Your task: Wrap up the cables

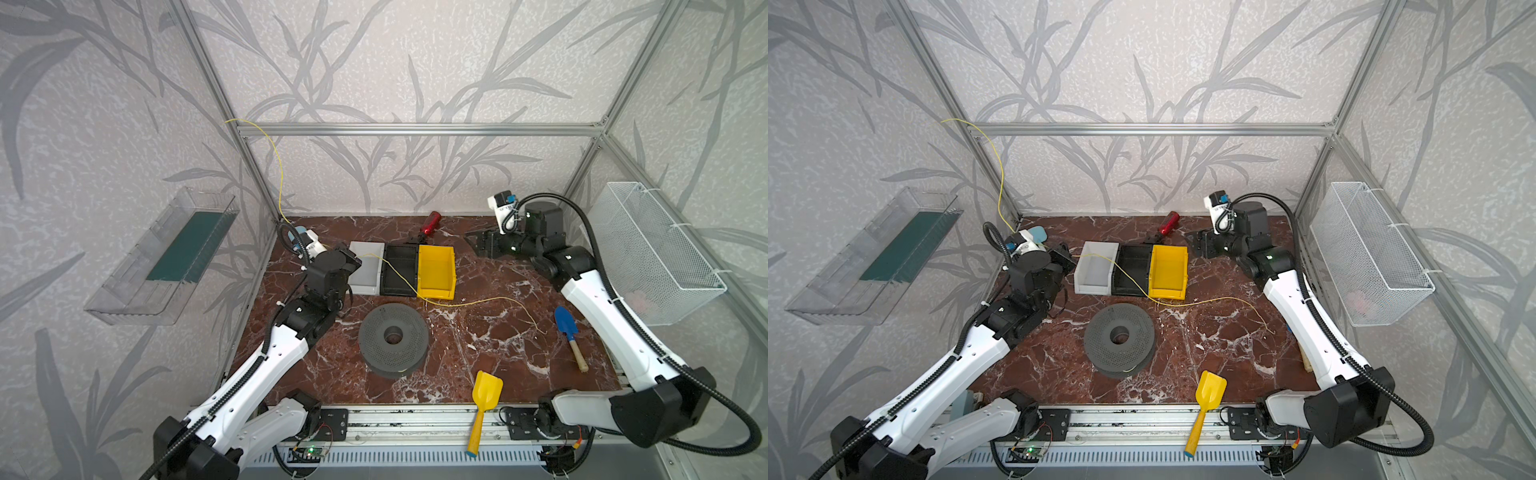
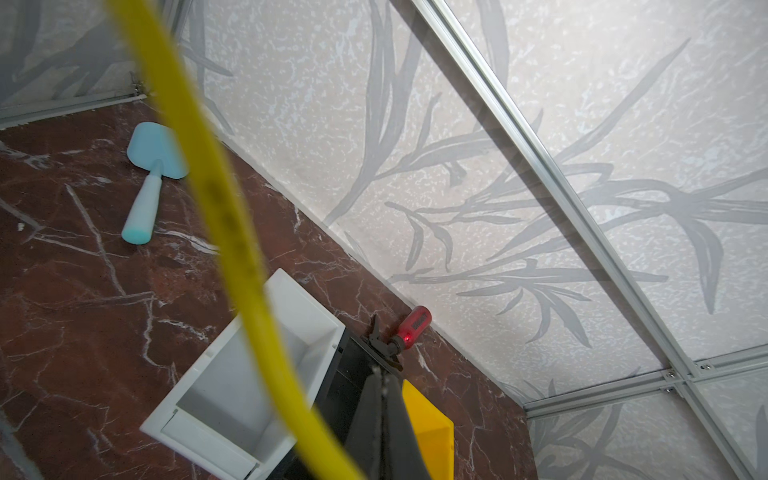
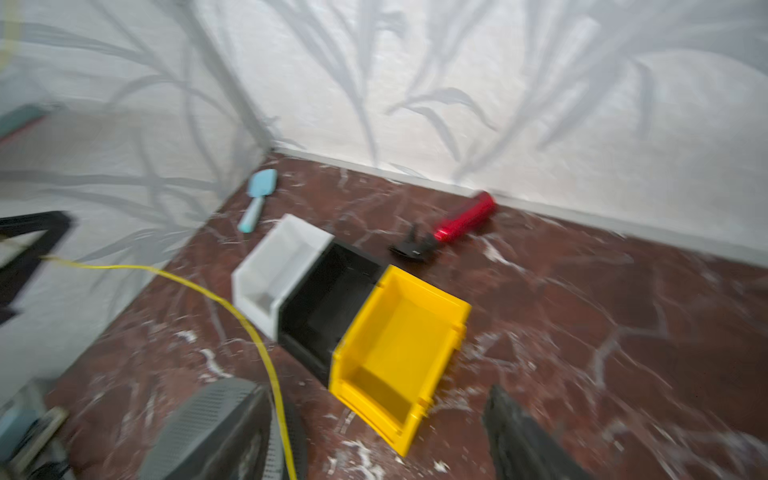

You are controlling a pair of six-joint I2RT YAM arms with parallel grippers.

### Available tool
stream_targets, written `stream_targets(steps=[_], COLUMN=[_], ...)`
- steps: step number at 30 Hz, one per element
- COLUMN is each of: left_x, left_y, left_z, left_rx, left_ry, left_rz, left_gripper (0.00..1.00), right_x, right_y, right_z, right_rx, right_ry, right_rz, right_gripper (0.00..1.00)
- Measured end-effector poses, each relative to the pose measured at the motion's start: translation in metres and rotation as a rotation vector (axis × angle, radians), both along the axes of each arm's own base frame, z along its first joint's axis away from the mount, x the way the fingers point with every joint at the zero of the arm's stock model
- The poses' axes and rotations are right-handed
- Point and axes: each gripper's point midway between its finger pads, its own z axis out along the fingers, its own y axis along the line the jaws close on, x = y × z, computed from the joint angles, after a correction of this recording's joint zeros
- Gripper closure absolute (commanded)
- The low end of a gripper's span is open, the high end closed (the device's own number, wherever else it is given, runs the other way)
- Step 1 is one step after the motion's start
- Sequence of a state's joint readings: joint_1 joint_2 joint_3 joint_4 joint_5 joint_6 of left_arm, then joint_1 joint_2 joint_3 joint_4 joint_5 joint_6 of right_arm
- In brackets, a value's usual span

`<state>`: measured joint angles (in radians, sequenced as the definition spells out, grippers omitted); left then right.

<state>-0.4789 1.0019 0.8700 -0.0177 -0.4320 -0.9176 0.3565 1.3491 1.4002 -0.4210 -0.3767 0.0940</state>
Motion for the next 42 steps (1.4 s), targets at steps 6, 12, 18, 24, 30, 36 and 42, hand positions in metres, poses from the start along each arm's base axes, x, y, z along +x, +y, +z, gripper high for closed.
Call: stream_targets(steps=[6, 12, 18, 24, 30, 36, 42], left_x=[-0.002, -0.012, -0.021, -0.024, -0.025, -0.026, -0.028], left_y=[-0.015, -0.026, -0.031, -0.037, -0.038, -0.04, -0.045], left_z=[0.002, 0.002, 0.0, -0.006, -0.01, -0.013, -0.013], left_rx=[-0.032, -0.064, -0.068, -0.067, -0.063, -0.061, -0.069], left_ry=[-0.021, -0.016, 0.007, 0.034, 0.05, 0.063, 0.067], left_rz=[-0.071, -0.145, -0.197, -0.237, -0.241, -0.256, -0.286], left_gripper=[1.0, 1.0, 1.0, 1.0, 1.0, 1.0, 1.0], right_x=[-0.043, -0.054, -0.063, -0.084, -0.088, -0.079, -0.069], right_y=[0.115, 0.186, 0.227, 0.246, 0.251, 0.25, 0.249], right_z=[0.028, 0.005, -0.011, -0.017, -0.024, -0.045, -0.056], right_rx=[0.07, 0.091, 0.06, 0.041, 0.001, -0.062, -0.119], right_ry=[-0.049, -0.018, -0.018, -0.018, -0.021, 0.001, -0.008], right_rz=[0.466, 0.748, 0.921, 1.035, 1.072, 1.05, 1.01], right_gripper=[0.17, 0.16, 0.21, 0.29, 0.34, 0.38, 0.39])
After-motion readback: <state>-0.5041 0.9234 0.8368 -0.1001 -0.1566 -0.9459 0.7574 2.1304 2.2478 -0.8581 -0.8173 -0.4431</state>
